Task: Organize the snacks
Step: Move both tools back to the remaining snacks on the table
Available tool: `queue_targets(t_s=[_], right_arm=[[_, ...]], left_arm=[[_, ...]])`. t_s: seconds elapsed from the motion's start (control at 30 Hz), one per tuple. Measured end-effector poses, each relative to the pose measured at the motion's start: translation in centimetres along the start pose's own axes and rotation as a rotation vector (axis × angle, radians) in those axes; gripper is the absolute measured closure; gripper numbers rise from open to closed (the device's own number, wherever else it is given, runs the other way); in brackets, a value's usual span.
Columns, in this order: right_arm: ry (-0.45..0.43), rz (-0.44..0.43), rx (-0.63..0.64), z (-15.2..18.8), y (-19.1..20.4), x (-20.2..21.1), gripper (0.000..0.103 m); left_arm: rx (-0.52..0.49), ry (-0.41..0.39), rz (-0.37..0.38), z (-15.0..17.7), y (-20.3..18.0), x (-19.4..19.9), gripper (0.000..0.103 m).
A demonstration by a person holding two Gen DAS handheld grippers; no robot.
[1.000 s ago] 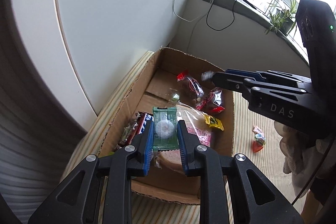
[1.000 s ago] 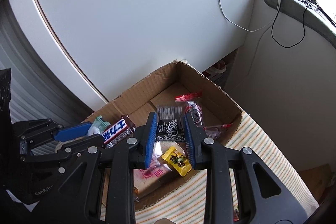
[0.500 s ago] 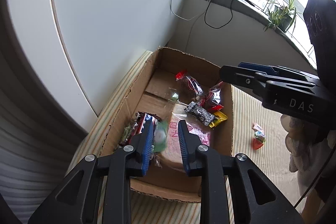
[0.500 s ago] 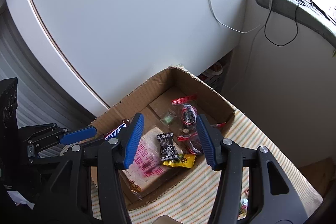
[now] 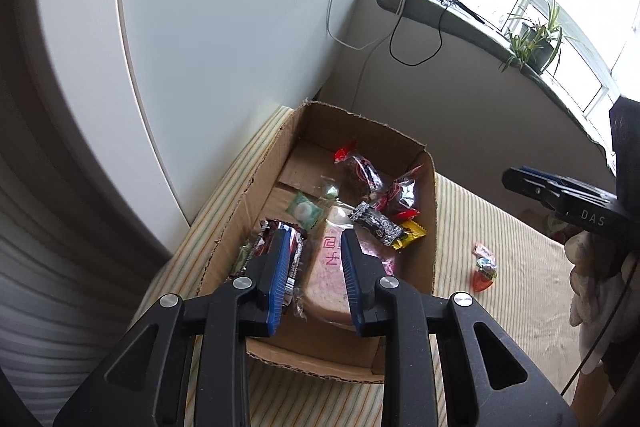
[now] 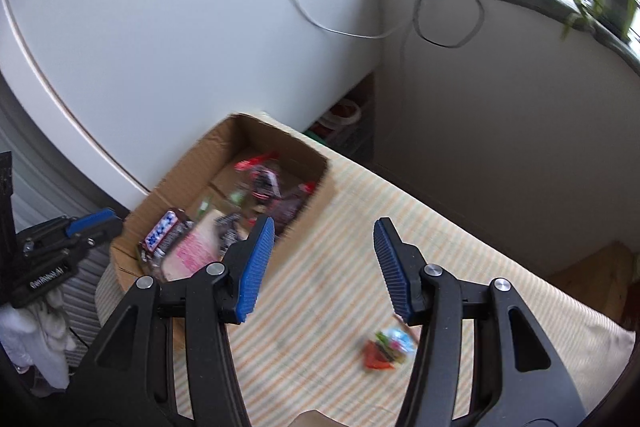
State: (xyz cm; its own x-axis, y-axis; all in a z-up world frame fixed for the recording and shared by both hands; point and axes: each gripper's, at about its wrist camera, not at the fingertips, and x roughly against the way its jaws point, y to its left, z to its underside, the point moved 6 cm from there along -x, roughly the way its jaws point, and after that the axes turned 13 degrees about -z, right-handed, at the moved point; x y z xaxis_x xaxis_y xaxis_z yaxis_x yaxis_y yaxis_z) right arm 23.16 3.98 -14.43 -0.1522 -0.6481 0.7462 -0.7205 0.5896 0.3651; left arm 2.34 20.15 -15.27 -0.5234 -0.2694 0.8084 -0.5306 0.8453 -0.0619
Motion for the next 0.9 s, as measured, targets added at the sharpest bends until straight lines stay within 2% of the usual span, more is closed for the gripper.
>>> queue_targets(t_s=[0.17,0.37,0.53,0.6,0.63,0.73,0.9], right_arm=[[-0.014,0.081,-0.064,1.7,-3.7,2.2,0.049],[-0.008,0.119,-0.14,4.9,-6.5,3.2,0.049],[0.02,0.096,-0.157,7.0,-7.8,3.5,0.049],[0.024,0.085,-0.147,7.4,-8.2,3.9,0.049],[0.025,0.075,-0.143,7.6,-8.3,4.1,0.049],[0.037,0.048,-0.127,8.2,-8.9,4.2,0.049],[0.079,0.008,-0.045,9.3,-9.6,4.2,0.049]], left_arm=[[-0.028,-0.017,0.017,0.2,-1.4,0.6,0.078],[-0.073,-0.014,0.076,1.2,-4.5,1.3,0.078],[-0.152,-0.015,0.13,2.4,-8.4,1.7,0.077],[-0.187,-0.011,0.172,3.1,-10.4,1.6,0.06],[-0.202,-0.01,0.185,3.4,-11.3,1.6,0.058],[-0.224,-0.008,0.233,4.6,-13.9,1.2,0.057],[-0.25,0.017,0.264,6.6,-17.7,-0.4,0.057]])
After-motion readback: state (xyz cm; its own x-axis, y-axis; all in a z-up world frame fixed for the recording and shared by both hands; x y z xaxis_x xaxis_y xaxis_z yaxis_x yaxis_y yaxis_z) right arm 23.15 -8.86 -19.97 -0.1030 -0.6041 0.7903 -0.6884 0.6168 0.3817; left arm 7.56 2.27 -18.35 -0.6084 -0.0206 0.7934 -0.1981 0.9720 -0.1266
